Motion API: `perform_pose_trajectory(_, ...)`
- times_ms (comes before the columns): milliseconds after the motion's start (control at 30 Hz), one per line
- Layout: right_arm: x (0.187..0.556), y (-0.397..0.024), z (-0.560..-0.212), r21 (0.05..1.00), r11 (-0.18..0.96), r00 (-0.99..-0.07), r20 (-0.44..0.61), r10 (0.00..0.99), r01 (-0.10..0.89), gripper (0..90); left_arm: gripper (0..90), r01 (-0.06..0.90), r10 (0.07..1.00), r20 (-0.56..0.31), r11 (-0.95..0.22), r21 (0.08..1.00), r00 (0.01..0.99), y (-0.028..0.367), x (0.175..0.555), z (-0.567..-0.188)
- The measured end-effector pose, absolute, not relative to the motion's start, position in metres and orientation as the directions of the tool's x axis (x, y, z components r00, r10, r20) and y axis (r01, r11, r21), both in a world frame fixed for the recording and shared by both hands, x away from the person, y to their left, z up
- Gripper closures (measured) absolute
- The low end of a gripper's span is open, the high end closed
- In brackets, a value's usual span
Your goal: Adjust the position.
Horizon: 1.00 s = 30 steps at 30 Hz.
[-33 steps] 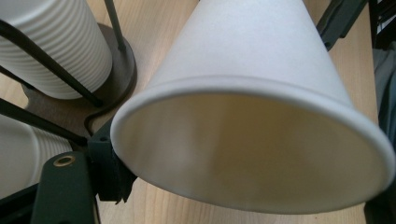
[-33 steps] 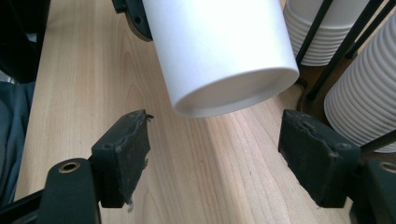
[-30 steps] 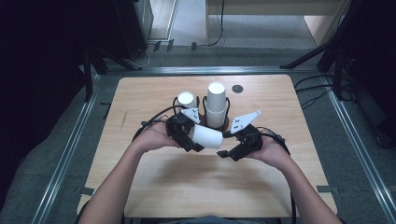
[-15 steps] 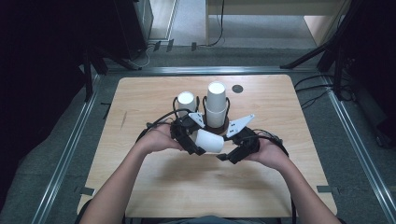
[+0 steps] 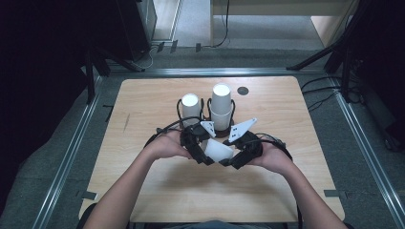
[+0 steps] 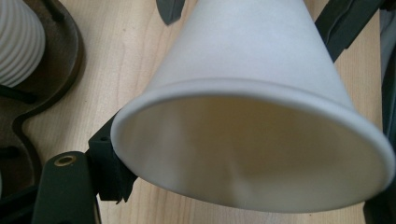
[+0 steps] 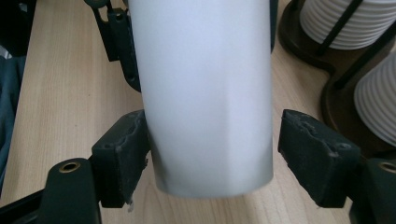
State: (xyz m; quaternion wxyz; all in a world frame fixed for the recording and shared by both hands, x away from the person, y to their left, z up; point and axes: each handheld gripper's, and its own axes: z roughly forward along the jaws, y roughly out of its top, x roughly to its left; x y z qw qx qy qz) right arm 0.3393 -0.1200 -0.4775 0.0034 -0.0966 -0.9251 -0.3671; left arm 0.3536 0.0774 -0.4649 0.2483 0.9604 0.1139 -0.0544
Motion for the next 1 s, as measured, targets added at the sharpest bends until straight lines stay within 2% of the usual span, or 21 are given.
perform_pose_trajectory(133,0.338,-0.117,-0.479,0.67,0.722,-0.984,0.082,0.158,0.171,32.1,20.3,0.252,0.195,-0.167,-0.847,0.468,0.966,0.077,0.353,-0.466)
perform_pose_trajectory(233,0.338,-0.118,-0.477,0.671,0.722,-0.985,0.08,0.156,0.169,32.2,18.2,0.264,0.207,-0.167,-0.828,0.495,0.964,0.079,0.352,-0.465)
perform_pose_trajectory(300,0.338,-0.118,-0.475,0.674,0.72,-0.984,0.069,0.162,0.165,32.4,11.4,0.29,0.223,-0.19,-0.815,0.502,0.956,0.08,0.353,-0.464)
perform_pose_trajectory(467,0.341,-0.125,-0.472,0.695,0.695,-0.981,0.08,0.179,0.184,32.4,3.1,0.3,0.251,-0.165,-0.772,0.56,0.954,0.085,0.353,-0.462)
perform_pose_trajectory(800,0.343,-0.133,-0.467,0.741,0.643,-0.978,0.098,0.184,0.195,32.4,3.3,0.305,0.268,-0.159,-0.693,0.653,0.95,0.096,0.352,-0.458)
perform_pose_trajectory(1000,0.342,-0.133,-0.465,0.756,0.623,-0.978,0.116,0.174,0.2,32.3,5.7,0.33,0.262,-0.208,-0.623,0.71,0.942,0.101,0.35,-0.456)
